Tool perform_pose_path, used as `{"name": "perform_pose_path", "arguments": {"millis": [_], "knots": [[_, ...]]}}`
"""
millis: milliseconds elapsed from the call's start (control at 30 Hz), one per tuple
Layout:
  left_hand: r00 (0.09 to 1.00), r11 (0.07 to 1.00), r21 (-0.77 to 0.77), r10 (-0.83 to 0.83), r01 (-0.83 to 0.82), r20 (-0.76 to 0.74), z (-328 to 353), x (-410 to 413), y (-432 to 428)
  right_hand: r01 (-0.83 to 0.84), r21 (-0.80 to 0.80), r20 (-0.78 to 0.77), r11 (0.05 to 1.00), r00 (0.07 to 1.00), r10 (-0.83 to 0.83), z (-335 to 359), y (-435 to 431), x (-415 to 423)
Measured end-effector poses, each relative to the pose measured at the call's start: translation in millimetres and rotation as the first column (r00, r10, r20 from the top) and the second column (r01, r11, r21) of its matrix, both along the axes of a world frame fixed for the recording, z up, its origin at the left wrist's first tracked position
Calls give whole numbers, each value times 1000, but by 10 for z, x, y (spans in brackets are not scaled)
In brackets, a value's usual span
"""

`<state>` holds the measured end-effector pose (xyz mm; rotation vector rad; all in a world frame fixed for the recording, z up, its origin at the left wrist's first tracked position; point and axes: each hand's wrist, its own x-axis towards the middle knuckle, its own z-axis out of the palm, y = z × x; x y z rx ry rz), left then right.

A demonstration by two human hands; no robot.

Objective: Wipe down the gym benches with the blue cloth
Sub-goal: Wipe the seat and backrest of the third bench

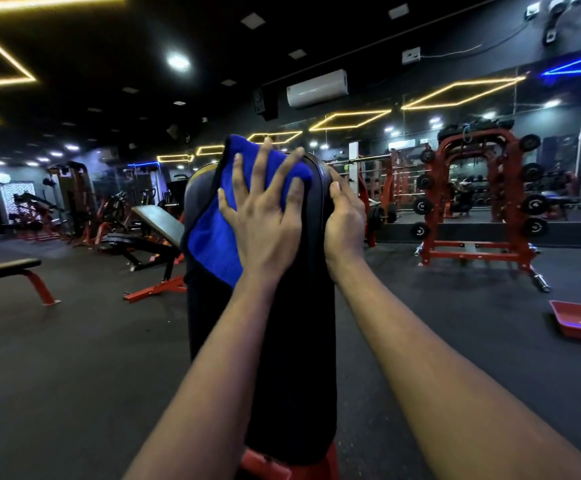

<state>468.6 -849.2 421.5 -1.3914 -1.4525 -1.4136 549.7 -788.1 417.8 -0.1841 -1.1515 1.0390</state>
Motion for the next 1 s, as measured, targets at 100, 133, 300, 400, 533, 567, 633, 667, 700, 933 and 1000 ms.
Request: {"name": "perform_pose_path", "arguments": {"millis": [100, 133, 300, 400, 533, 567, 633, 667, 700, 933, 1000], "knots": [[976, 999, -31, -44, 39, -214, 48, -423, -57, 31, 7, 23, 999, 999, -32, -20, -43, 17], [983, 999, -20, -49, 46, -176, 106, -542, -49, 42, 11, 33, 999, 999, -42, -25, -54, 16], [953, 995, -7, 93, -95, 290, 154, -97, 71, 94, -5, 39, 996, 995, -94, -22, -52, 8], [998, 998, -3, 55, -55, -13, -17, 78, 14, 109, -23, 29, 994, 994, -108, -16, -69, 7], [956, 999, -42, -14, 1, -295, 55, -540, -40, 134, -23, 35, 991, 991, -133, -11, -119, 10], [967, 999, -47, -8, -4, -256, 97, -662, -32, 136, -16, 40, 991, 990, -136, -20, -122, 11], [998, 999, -39, -1, -1, -60, 184, -776, -2, 148, -1, 62, 989, 987, -148, -34, -135, 12], [998, 1000, -27, 4, -3, 55, 226, -792, 20, 155, 5, 72, 988, 985, -155, -33, -139, 14], [986, 1000, -15, 9, -7, 164, 254, -804, 21, 160, 12, 83, 987, 984, -160, -42, -151, 14], [863, 998, -63, 57, -30, 501, 115, -553, -38, 193, 7, 95, 981, 977, -193, -38, -173, 11], [933, 997, -59, 58, -40, 355, -126, -440, -66, 195, 7, 105, 981, 975, -195, -41, -162, -3]]}}
